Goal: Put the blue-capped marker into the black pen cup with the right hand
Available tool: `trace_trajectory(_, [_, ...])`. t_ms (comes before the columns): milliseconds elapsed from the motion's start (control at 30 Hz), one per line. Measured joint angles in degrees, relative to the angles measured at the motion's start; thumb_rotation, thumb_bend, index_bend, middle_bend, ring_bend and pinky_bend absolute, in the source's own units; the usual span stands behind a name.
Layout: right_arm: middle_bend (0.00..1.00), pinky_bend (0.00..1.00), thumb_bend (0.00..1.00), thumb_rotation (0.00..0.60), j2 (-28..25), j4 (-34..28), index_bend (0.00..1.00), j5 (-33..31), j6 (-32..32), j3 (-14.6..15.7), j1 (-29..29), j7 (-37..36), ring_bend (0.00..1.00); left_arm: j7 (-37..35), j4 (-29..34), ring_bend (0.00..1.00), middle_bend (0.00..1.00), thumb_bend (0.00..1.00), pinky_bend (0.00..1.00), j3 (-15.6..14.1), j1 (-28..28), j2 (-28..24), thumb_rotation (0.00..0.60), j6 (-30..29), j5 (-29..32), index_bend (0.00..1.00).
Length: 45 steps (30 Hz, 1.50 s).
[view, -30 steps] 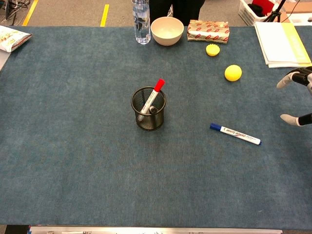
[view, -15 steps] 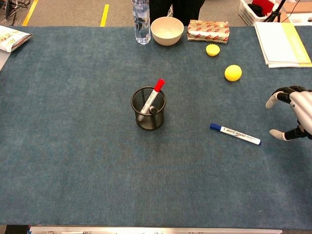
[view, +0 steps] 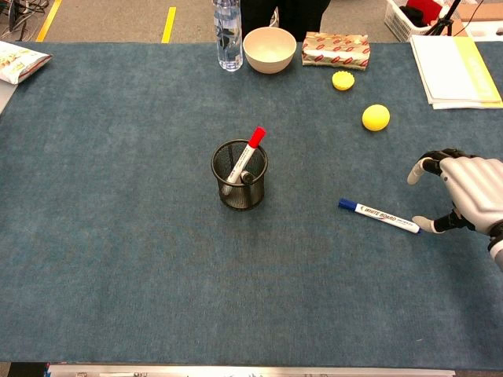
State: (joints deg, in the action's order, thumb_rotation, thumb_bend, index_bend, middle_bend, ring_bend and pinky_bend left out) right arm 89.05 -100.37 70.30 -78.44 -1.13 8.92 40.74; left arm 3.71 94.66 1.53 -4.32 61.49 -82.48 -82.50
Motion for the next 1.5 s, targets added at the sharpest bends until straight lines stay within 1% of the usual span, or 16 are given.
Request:
trace_trajectory(567, [0.25, 0.23, 0.15, 0.600, 1.75, -0.01, 0.40, -1.35, -0.04, -0.34, 0.84, 1.11, 0.16, 0.15, 0.31, 0.28, 0.36, 0.15, 0.45, -0.08, 0.04, -0.21, 0.600, 0.16, 0.04, 0.46])
trace_trajectory(1233, [0.25, 0.23, 0.16, 0.600, 7.92, 2.99, 0.43, -3.99, 1.23, -0.98, 2.72, 2.65, 0.16, -0.09, 0.34, 0.28, 0.37, 0.15, 0.45, -0.22, -0.12, -0.35, 0.600, 0.69, 0.08, 0.46])
trace_trajectory(1367, [0.25, 0.23, 0.21, 0.600, 8.63, 3.69, 0.43, -4.62, 1.17, -1.05, 2.92, 3.09, 0.16, -0.20, 0.34, 0.28, 0.37, 0.15, 0.45, -0.25, -0.11, -0.38, 0.600, 0.65, -0.06, 0.46])
trace_trajectory(1500, [0.25, 0.22, 0.22, 0.600, 9.15, 4.40, 0.43, -5.24, 1.30, -1.29, 3.21, 3.19, 0.16, -0.21, 0.38, 0.28, 0.37, 0.15, 0.45, -0.27, -0.10, -0.42, 0.600, 0.66, -0.06, 0.46])
